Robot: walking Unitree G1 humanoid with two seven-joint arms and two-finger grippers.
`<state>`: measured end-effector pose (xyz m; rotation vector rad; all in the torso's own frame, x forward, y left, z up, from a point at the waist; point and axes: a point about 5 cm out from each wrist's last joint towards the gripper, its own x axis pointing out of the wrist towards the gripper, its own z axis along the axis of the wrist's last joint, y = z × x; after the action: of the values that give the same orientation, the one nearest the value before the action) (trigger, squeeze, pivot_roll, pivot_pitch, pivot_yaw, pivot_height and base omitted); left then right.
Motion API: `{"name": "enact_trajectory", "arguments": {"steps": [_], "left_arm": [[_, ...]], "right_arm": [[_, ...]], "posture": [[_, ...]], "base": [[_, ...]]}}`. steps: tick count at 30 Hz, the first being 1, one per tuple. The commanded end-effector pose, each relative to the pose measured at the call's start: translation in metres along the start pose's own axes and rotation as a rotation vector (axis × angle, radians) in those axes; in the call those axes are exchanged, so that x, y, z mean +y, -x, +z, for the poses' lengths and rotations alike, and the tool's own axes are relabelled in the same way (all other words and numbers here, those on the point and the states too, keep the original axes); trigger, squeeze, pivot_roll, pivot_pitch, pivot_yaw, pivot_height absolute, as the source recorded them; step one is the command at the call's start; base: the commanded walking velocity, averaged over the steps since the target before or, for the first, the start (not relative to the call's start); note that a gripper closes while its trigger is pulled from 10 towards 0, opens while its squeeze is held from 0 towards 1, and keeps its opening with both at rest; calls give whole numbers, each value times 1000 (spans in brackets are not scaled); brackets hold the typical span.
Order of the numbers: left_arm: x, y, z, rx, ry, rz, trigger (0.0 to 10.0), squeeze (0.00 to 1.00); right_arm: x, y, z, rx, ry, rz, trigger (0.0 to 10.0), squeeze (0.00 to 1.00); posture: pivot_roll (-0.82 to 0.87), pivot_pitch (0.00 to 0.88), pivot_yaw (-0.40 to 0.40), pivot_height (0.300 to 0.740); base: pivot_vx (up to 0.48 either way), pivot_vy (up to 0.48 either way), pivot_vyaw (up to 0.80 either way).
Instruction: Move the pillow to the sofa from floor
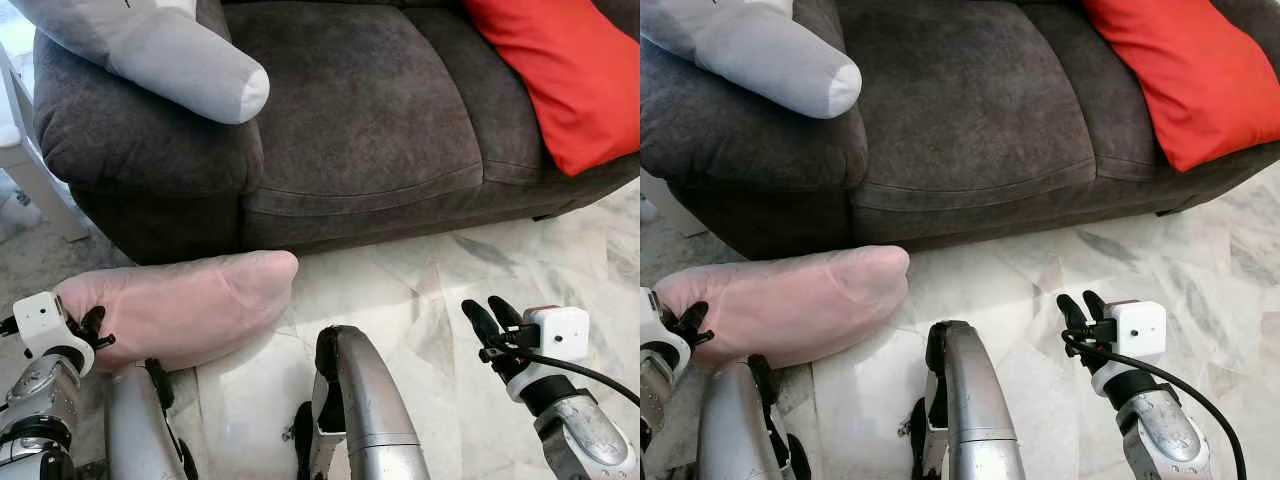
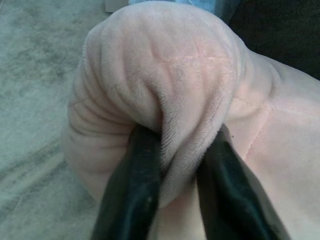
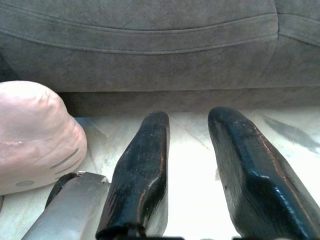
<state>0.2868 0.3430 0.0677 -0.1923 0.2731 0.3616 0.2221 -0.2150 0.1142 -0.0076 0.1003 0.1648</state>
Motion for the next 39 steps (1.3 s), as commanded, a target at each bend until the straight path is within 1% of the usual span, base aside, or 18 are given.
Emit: {"name": "enact_trajectory", "arguments": {"steps": [1, 9, 10, 12, 14, 15, 17, 19, 20, 21, 23, 25, 26, 29, 31, 34, 36, 39], "left_arm": [[5, 5, -17, 53, 21, 20, 0, 0], [5, 5, -12, 21, 16, 19, 0, 0], [3, 4, -8, -12, 17, 20, 0, 0], [2, 4, -7, -21, 15, 20, 0, 0], [-3, 4, -3, -63, 12, 10, 0, 0], [-9, 5, -1, -99, -27, -4, 0, 0], [-15, 6, 2, -135, -59, -25, 0, 0], [-28, 9, 2, -172, -116, -72, 0, 0], [-40, 14, 2, -213, -156, -110, 6157, 0], [-47, 17, 2, -235, -148, -132, 10000, 0], [-56, 22, 2, -263, -139, -164, 10000, 0], [-67, 28, 2, -287, -151, -199, 10000, 0], [-78, 35, 1, -314, -138, -218, 10000, 0], [-93, 44, 6, -364, -119, -234, 10000, 0], [-94, 44, 8, -373, -117, -234, 10000, 0], [-96, 48, 18, -406, -137, -213, 10000, 0], [-97, 49, 23, -426, -189, -211, 10000, 0], [-102, 50, 25, -425, -175, -222, 10000, 0]], "right_arm": [[-7, 5, 0, 10, 7, -34, 10000, 0], [0, -1, -2, 0, -14, -30, 10000, 0], [4, -5, -5, -5, -26, -31, 10000, 0], [5, -6, -6, -5, -29, -31, 10000, 0], [8, -11, -7, -15, -40, -32, 10000, 0], [10, -16, -8, -25, -52, -36, 10000, 0], [13, -23, -9, -35, -64, -36, 10000, 0], [17, -29, -10, -46, -76, -33, 10000, 0], [22, -36, -11, -56, -90, -34, 10000, 0], [24, -40, -12, -60, -97, -33, 10000, 0], [27, -44, -13, -65, -103, -32, 10000, 0], [31, -49, -14, -74, -114, -31, 10000, 0], [35, -55, -15, -82, -122, -34, 10000, 0], [39, -64, -16, -98, -137, -45, 10000, 0], [40, -66, -17, -102, -137, -44, 10000, 0], [45, -73, -18, -117, -143, -45, 10000, 0], [47, -76, -19, -124, -147, -49, 10000, 0], [45, -78, -20, -130, -153, -70, 10000, 0]], "posture": [[-119, 404, -272, 488], [-88, 397, -252, 488], [-69, 383, -239, 488], [-66, 379, -236, 488], [-47, 361, -223, 488], [-24, 342, -212, 488], [0, 321, -199, 488], [14, 309, -191, 488], [38, 286, -176, 488], [49, 274, -170, 488], [53, 269, -167, 488], [72, 247, -155, 488], [92, 219, -141, 488], [119, 185, -125, 488], [125, 173, -121, 488], [140, 139, -111, 488], [148, 125, -108, 488], [155, 116, -109, 488]], "base": [[0, 0, 0], [0, 0, 0], [0, 0, 0], [0, 0, 0], [0, 0, 0], [0, 0, 0], [0, 0, 0], [0, 0, 0], [0, 0, 0], [0, 0, 0], [0, 0, 0], [0, 0, 0], [0, 0, 0], [0, 0, 0], [0, 0, 0], [0, 0, 0], [0, 0, 0], [0, 0, 0]]}}
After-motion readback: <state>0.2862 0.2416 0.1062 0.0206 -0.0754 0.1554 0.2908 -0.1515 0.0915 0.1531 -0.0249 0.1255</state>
